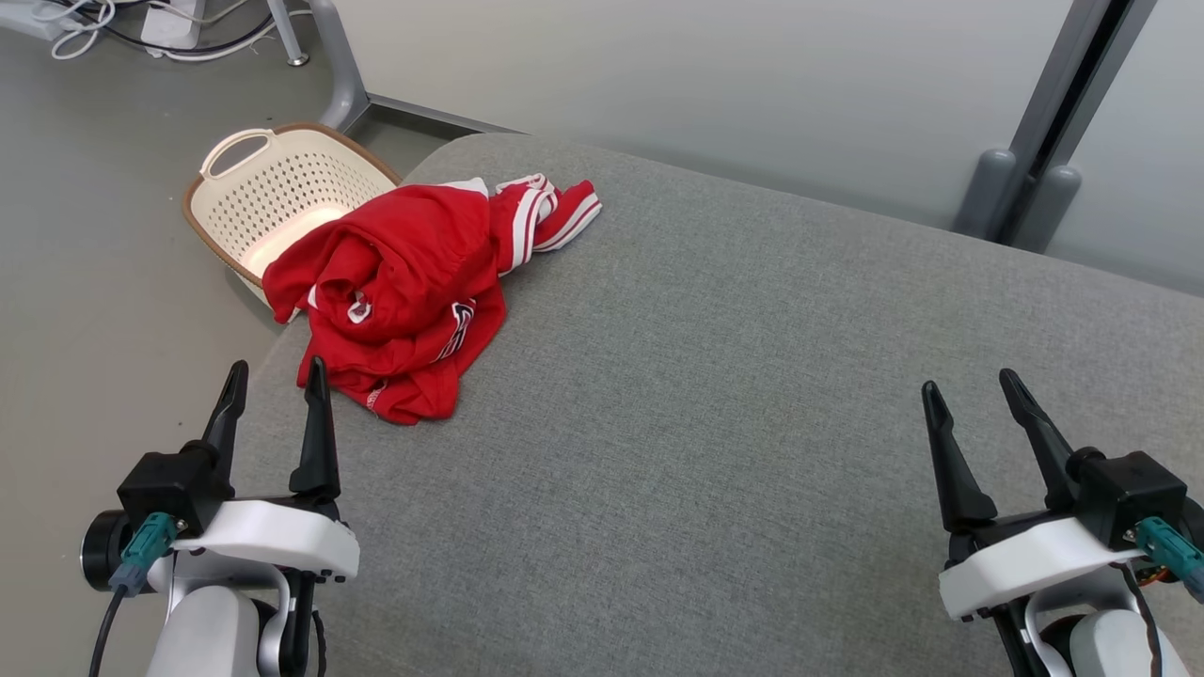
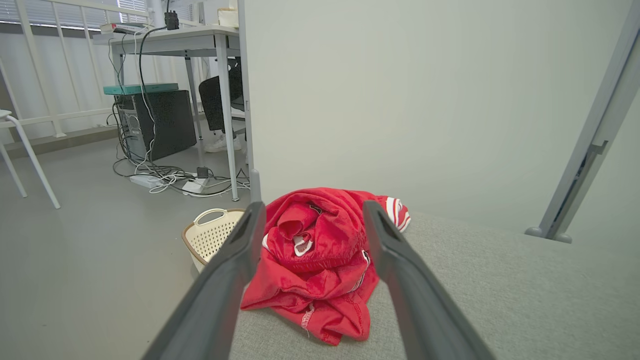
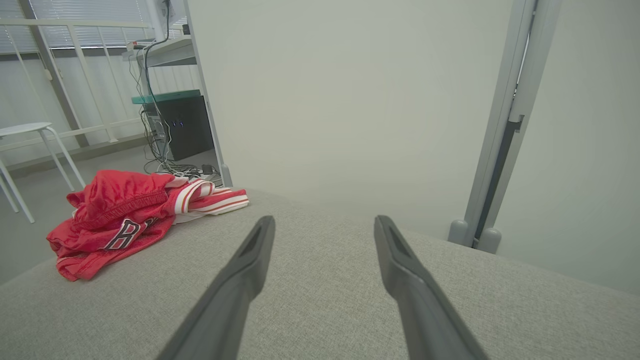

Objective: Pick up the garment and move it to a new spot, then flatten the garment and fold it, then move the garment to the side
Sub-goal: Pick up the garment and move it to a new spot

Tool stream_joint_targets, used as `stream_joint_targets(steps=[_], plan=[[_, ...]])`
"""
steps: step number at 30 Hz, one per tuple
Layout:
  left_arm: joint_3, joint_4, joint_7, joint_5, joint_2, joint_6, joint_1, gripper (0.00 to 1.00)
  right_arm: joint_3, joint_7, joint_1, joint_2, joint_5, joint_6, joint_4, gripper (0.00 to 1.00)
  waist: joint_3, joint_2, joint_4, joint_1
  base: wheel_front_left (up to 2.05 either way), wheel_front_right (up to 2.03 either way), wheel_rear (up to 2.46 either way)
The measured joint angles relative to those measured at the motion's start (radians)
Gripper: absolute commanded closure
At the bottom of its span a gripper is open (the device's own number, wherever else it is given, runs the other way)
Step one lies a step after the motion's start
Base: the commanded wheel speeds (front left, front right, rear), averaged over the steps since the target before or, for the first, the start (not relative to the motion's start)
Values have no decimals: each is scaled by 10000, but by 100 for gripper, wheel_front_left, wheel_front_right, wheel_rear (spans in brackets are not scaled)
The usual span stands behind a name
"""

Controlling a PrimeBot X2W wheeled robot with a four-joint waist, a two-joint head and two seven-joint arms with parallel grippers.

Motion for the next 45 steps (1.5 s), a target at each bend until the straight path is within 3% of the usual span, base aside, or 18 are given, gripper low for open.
stream_joint_targets(steps=[8, 14, 23, 33, 34, 35, 36, 40, 45], plan=[[56, 255, 0, 180, -42, -61, -202, 0, 104, 63, -147, -90, 2, 0, -69, 0, 246, 0, -130, 0, 0, 0, 0], [-130, 1191, 0, 92, -119, -236, -1333, 0, 48, 222, -483, -330, -6, 0, -420, 0, 889, 0, -270, 0, 0, 0, 0], [-196, 4420, -10, -353, -144, -451, -3830, 0, 163, 516, -1206, -771, -115, 0, -849, 0, 2245, 0, -612, 0, 0, 0, 0], [261, 7906, 75, -895, 443, -433, -5969, 0, 255, 571, -1543, -980, -71, 0, -871, 0, 3276, -1, -1175, 0, 0, 0, 0], [303, 8092, 73, -953, 500, -424, -6089, 49, 267, 569, -1571, -980, -69, -2, -867, 0, 3309, 0, -1208, 0, 0, 0, 0], [336, 8238, 71, -991, 564, -420, -6207, 80, 270, 569, -1604, -980, -59, 0, -855, 0, 3333, 0, -1235, 0, 0, 0, 0], [353, 8337, 61, -1016, 635, -420, -6289, 100, 272, 566, -1631, -980, -40, 0, -836, 0, 3342, -1, -1256, 0, 0, 0, 0], [408, 8368, 33, -1041, 826, -422, -6387, 100, 244, 510, -1632, -959, 2, -2, -736, 0, 3253, 0, -1276, -1, 0, 0, 0], [704, 6383, 17, -895, 888, -270, -5933, 100, 128, 397, -1497, -832, 4, 0, -633, 0, 2921, 0, -1235, 0, 0, 0, 0]])
